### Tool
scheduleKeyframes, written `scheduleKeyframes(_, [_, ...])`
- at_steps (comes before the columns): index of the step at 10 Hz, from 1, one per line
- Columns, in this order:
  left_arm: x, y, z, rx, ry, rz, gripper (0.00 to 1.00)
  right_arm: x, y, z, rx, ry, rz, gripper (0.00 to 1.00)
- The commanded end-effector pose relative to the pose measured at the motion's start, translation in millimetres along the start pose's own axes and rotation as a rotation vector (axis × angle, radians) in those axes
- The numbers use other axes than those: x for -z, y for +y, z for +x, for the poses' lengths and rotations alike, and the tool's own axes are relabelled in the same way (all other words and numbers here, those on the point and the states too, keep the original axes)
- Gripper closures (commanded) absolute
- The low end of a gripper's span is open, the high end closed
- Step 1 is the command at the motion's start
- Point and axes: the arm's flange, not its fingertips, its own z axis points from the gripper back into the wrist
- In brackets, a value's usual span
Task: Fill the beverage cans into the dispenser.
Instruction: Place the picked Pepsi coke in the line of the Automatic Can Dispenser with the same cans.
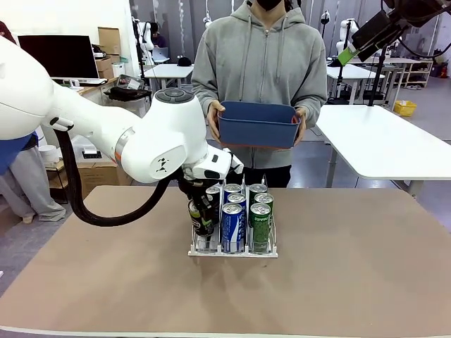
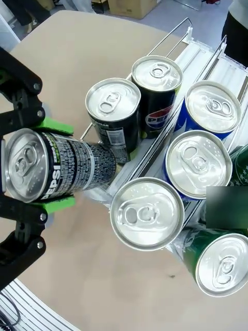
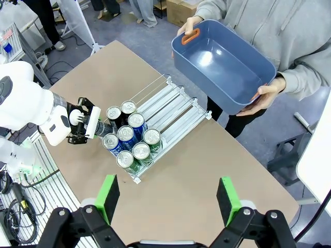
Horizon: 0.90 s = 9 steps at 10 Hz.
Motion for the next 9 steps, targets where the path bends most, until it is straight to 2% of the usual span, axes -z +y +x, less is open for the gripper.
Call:
scheduleKeyframes(1, [10.2, 3.4, 5.3, -0.01, 0.036, -0.009, 0.42, -0.1, -0.4, -0.6, 0.002, -0.001, -0.001, 0.0])
scheduleKeyframes(3, [31.7, 13.7, 15.0, 0.014, 0.061, -0.041, 0.42, -0.1, -0.4, -0.6, 0.002, -0.001, -0.001, 0.0])
scheduleKeyframes(7, [44.1, 26.5, 17.7, -0.022, 0.116, -0.088, 0.42, -0.1, -0.4, -0.6, 0.002, -0.001, -0.001, 0.0])
scheduleKeyframes(8, [44.6, 26.8, 19.5, -0.032, 0.126, -0.111, 0.24, -0.1, -0.4, -0.6, 0.002, -0.001, -0.001, 0.0])
scheduleKeyframes(9, [38.0, 25.9, 17.9, -0.031, 0.113, -0.107, 0.23, -0.1, -0.4, -0.6, 0.002, -0.001, -0.001, 0.0])
